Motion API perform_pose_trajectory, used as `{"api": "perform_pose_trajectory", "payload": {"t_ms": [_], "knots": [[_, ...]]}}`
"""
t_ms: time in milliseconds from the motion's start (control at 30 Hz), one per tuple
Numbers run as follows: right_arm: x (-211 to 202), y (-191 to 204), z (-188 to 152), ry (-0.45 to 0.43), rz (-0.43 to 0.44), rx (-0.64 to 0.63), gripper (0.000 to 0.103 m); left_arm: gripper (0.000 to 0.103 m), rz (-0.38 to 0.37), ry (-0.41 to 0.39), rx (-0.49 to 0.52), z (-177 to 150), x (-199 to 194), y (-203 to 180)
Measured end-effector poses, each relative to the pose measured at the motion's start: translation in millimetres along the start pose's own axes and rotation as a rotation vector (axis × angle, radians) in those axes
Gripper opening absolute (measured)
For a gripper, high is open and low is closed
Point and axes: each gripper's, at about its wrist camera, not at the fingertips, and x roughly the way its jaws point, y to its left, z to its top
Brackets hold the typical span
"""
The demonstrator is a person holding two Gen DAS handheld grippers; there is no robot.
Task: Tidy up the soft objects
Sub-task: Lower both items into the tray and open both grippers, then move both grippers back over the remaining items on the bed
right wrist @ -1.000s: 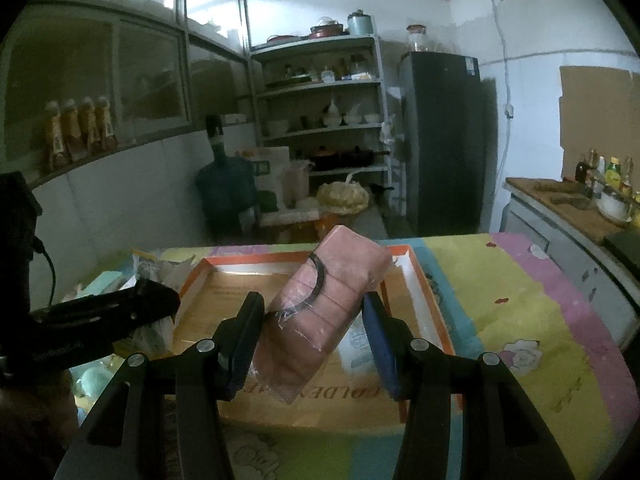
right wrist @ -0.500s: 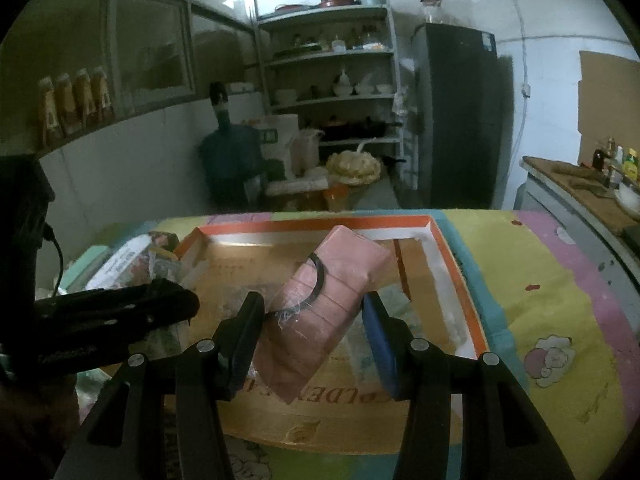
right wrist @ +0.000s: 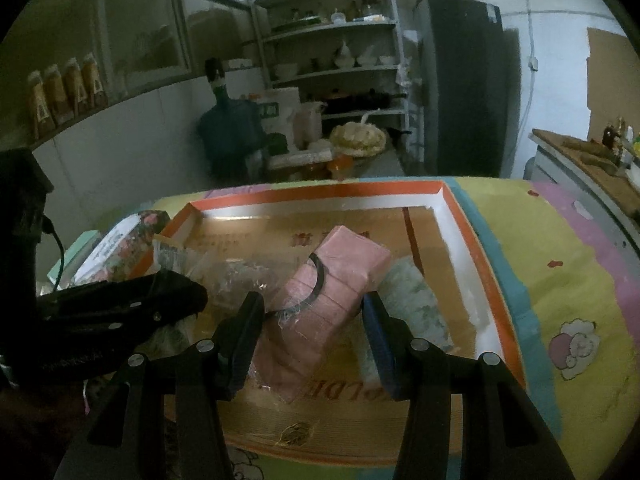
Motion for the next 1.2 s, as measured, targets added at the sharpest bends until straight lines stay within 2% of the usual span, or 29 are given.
{"api": "perform_pose_trajectory", "payload": {"t_ms": [267, 500, 800, 1200], "knots": [[5, -5, -2, 0.02, 0.014, 0.025, 0.057, 0.054, 0.023, 0.004, 0.028, 1, 0, -3], [0, -9, -3, -0.007, 0.023, 0.05, 0.069, 0.067, 0.03, -0.051, 0.051, 4, -16, -8], [-14, -8, -6, -0.045, 0.019, 0.061, 0.069, 0.069, 0.026, -0.102, 0.069, 7, -43, -15], [-42, 3, -14, -0.082, 0.029, 0.102, 0.07, 0.069, 0.047, -0.16, 0.058, 1, -78, -5]]}}
